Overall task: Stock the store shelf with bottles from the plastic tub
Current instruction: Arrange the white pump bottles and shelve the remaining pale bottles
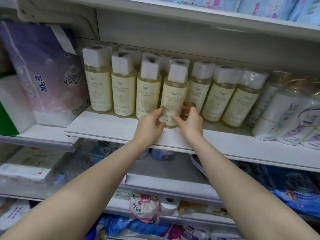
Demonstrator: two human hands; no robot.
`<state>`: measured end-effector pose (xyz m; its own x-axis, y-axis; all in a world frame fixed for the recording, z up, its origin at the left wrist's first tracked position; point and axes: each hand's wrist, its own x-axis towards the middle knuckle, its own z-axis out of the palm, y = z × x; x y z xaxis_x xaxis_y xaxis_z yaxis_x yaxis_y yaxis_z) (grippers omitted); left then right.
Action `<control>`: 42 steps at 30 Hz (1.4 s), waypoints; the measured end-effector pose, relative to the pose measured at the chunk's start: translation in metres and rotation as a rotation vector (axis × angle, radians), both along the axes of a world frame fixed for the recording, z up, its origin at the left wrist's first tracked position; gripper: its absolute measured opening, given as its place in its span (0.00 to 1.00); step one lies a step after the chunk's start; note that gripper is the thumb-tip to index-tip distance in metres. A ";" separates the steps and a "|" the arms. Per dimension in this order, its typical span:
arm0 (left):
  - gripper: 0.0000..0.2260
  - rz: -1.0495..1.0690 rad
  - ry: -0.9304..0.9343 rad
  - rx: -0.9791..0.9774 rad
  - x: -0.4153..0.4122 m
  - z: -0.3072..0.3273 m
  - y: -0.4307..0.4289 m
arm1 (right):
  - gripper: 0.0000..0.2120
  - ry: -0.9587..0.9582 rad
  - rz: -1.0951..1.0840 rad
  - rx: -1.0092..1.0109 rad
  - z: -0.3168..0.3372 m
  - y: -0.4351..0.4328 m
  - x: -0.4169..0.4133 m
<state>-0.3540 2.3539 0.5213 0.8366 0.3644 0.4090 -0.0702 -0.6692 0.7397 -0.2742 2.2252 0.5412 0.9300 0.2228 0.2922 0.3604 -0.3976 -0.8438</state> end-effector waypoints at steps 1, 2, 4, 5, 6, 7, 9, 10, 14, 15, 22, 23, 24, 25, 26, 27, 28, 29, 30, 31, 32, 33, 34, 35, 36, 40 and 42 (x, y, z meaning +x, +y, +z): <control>0.26 0.005 -0.001 0.004 0.002 -0.001 0.000 | 0.25 0.000 0.001 -0.005 0.000 0.000 0.002; 0.26 0.013 0.000 0.010 0.004 -0.002 0.001 | 0.25 0.001 0.003 -0.009 -0.001 -0.001 0.003; 0.26 0.036 0.000 0.015 0.008 -0.002 0.001 | 0.25 0.004 0.001 -0.015 -0.002 0.000 0.007; 0.26 0.045 -0.001 0.012 0.010 -0.003 0.000 | 0.25 0.006 0.003 -0.020 -0.002 -0.001 0.010; 0.26 0.053 -0.001 0.012 0.011 -0.003 -0.002 | 0.26 0.004 0.004 -0.025 -0.003 0.000 0.012; 0.26 0.062 -0.001 0.017 0.012 -0.003 -0.004 | 0.26 0.003 0.007 -0.031 -0.003 -0.001 0.014; 0.26 0.075 -0.005 0.022 0.013 -0.002 -0.006 | 0.27 0.006 0.012 -0.039 -0.004 -0.001 0.018; 0.26 0.083 -0.009 0.023 0.013 -0.002 -0.008 | 0.28 0.006 0.016 -0.038 -0.004 -0.001 0.019; 0.26 0.116 -0.003 0.006 0.011 -0.005 -0.014 | 0.28 0.001 0.028 -0.018 -0.005 -0.003 0.021; 0.25 0.110 -0.002 -0.012 0.011 -0.006 -0.015 | 0.28 0.002 0.031 -0.012 -0.005 -0.003 0.022; 0.23 0.108 0.005 -0.010 -0.006 -0.004 -0.031 | 0.27 0.023 0.041 -0.031 -0.005 -0.016 0.005; 0.23 0.100 -0.004 -0.021 -0.010 -0.003 -0.034 | 0.25 0.016 0.031 -0.035 -0.006 -0.019 0.001; 0.22 0.088 -0.020 -0.035 -0.015 -0.003 -0.037 | 0.24 0.006 0.027 -0.034 -0.006 -0.024 -0.005; 0.21 0.079 -0.037 -0.050 -0.019 -0.002 -0.041 | 0.23 0.002 0.024 -0.026 -0.006 -0.028 -0.010; 0.20 0.072 -0.051 -0.058 -0.024 -0.002 -0.044 | 0.22 0.002 0.021 -0.017 -0.006 -0.032 -0.015; 0.20 0.068 -0.063 -0.061 -0.028 -0.002 -0.048 | 0.22 0.003 0.014 -0.010 -0.006 -0.036 -0.022; 0.19 0.061 -0.072 -0.067 -0.034 -0.002 -0.053 | 0.22 0.003 0.001 -0.011 -0.006 -0.044 -0.030; 0.18 0.060 -0.080 -0.070 -0.037 -0.002 -0.056 | 0.21 0.000 -0.010 -0.012 -0.006 -0.048 -0.035; 0.18 0.054 -0.088 -0.073 -0.042 -0.003 -0.061 | 0.20 -0.001 -0.024 -0.015 -0.007 -0.055 -0.043; 0.17 0.046 -0.098 -0.074 -0.047 -0.003 -0.067 | 0.19 -0.002 -0.038 -0.013 -0.007 -0.062 -0.051; 0.16 0.036 -0.105 -0.074 -0.053 -0.004 -0.072 | 0.18 -0.001 -0.050 -0.008 -0.008 -0.070 -0.060; 0.16 0.024 -0.108 -0.071 -0.058 -0.006 -0.078 | 0.17 0.000 -0.063 -0.002 -0.010 -0.077 -0.068; 0.16 0.014 -0.111 -0.062 -0.063 -0.009 -0.084 | 0.16 0.000 -0.073 0.003 -0.012 -0.085 -0.077; 0.15 0.006 -0.114 -0.052 -0.068 -0.012 -0.091 | 0.16 -0.006 -0.082 0.002 -0.015 -0.093 -0.085; 0.15 0.002 -0.116 -0.044 -0.073 -0.015 -0.097 | 0.15 -0.016 -0.089 0.000 -0.018 -0.101 -0.092; 0.13 -0.027 -0.104 -0.037 -0.086 -0.030 -0.125 | 0.13 -0.081 -0.123 -0.008 -0.034 -0.133 -0.116; 0.13 -0.061 -0.099 -0.024 -0.092 -0.038 -0.143 | 0.13 -0.090 -0.145 -0.027 -0.042 -0.154 -0.126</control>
